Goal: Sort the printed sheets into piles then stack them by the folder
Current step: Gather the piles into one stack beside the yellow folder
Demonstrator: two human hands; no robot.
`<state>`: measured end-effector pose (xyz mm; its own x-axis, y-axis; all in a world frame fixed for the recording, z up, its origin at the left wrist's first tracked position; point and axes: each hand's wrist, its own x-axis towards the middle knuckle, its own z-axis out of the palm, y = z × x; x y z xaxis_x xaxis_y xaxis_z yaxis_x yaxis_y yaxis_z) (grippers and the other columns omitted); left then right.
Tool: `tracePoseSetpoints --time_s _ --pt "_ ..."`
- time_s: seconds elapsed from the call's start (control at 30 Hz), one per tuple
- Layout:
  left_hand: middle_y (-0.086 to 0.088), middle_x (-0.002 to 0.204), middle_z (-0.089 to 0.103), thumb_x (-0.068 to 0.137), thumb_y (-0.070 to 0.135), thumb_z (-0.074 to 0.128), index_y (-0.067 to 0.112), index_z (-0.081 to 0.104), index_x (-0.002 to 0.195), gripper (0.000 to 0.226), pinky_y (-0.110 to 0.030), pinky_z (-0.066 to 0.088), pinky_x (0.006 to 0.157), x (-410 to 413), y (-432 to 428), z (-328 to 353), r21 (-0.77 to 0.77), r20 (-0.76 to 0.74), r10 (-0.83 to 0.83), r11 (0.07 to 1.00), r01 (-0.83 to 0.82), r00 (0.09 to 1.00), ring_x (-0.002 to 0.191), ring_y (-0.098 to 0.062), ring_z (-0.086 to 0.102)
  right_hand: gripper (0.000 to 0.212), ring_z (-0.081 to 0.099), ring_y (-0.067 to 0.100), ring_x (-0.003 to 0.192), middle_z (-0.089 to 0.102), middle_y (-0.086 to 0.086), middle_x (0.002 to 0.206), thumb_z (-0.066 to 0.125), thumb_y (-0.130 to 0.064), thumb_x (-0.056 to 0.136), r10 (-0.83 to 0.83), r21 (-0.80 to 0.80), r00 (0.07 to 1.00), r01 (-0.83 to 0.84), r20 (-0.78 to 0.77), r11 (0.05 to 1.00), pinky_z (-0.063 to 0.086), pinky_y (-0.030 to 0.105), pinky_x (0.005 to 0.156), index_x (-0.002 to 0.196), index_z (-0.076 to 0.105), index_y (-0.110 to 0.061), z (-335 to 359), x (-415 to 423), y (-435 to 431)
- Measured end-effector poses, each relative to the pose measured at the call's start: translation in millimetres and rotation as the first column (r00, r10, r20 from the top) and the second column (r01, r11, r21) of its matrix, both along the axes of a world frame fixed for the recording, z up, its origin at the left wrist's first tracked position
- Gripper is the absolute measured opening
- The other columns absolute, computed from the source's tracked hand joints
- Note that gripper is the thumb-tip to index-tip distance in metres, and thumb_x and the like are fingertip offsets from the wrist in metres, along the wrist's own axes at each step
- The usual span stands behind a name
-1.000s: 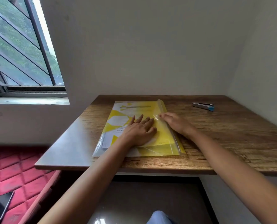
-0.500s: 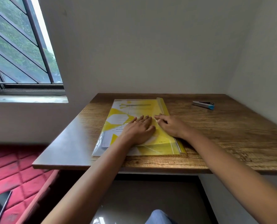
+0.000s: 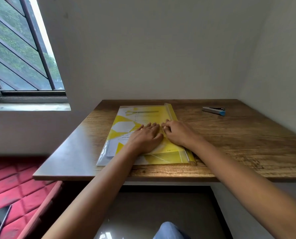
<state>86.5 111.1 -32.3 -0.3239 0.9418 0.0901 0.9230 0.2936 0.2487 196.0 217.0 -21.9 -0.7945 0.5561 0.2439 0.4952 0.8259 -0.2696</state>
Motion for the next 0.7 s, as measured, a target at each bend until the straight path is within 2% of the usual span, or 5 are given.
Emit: tracePoseSetpoints --time_s 0.1,0.13,0.17,0.3,0.7 --pt "-0.006 0.145 0.048 0.098 0.031 0.039 0.019 0.050 0.139 0.044 -0.035 0.038 0.107 1.1 -4.9 5.9 0.271 0.124 0.075 0.957 -0.107 0.989 0.132 -0.024 0.046 0.046 0.022 0.020 0.144 0.020 0.002 0.158 0.028 -0.033 0.103 0.064 -0.074 0.992 -0.057 0.104 0.996 0.019 0.034 0.115 0.148 0.032 -0.020 -4.2 4.3 -0.1" --pt "-0.006 0.141 0.052 0.097 0.030 0.041 0.020 0.053 0.136 0.042 -0.036 0.040 0.105 -0.6 -7.1 6.9 0.320 0.141 0.098 0.937 -0.139 0.985 0.130 -0.024 0.048 0.050 0.011 0.017 0.146 0.009 0.001 0.159 0.024 -0.036 0.104 0.091 -0.113 0.987 -0.076 0.134 0.991 0.012 0.033 0.117 0.151 0.022 -0.021 -6.1 6.7 0.1" --pt "-0.006 0.143 0.050 0.097 0.032 0.042 0.021 0.051 0.138 0.043 -0.036 0.037 0.108 -2.5 -9.8 7.4 0.300 0.115 0.114 0.943 -0.144 0.987 0.134 -0.023 0.043 0.052 0.004 0.015 0.147 0.002 0.000 0.160 0.020 -0.040 0.104 0.109 -0.133 0.981 -0.088 0.158 0.987 0.006 0.033 0.117 0.152 0.014 -0.022 -7.4 9.2 0.2" --pt "-0.004 0.161 0.011 0.101 0.048 0.026 0.025 0.018 0.154 0.058 -0.039 0.000 0.120 -9.3 -15.7 1.2 -0.066 -0.027 0.093 0.993 -0.095 0.995 0.149 -0.020 0.004 0.054 -0.005 0.011 0.147 -0.010 -0.004 0.159 0.010 -0.046 0.102 0.098 -0.099 0.959 -0.073 0.266 0.992 -0.003 0.039 0.117 0.152 -0.001 -0.028 -9.7 12.0 2.6" --pt "-0.001 0.162 -0.001 0.101 0.050 0.018 0.027 0.006 0.155 0.059 -0.040 -0.005 0.119 -22.3 33.2 7.8 -0.187 -0.044 0.084 0.978 -0.091 0.995 0.149 -0.019 -0.003 0.053 -0.009 0.015 0.147 -0.013 0.000 0.159 0.009 -0.041 0.102 0.043 -0.124 0.944 -0.002 0.328 0.992 -0.007 0.045 0.117 0.151 -0.006 -0.026 -6.3 -5.7 48.2"
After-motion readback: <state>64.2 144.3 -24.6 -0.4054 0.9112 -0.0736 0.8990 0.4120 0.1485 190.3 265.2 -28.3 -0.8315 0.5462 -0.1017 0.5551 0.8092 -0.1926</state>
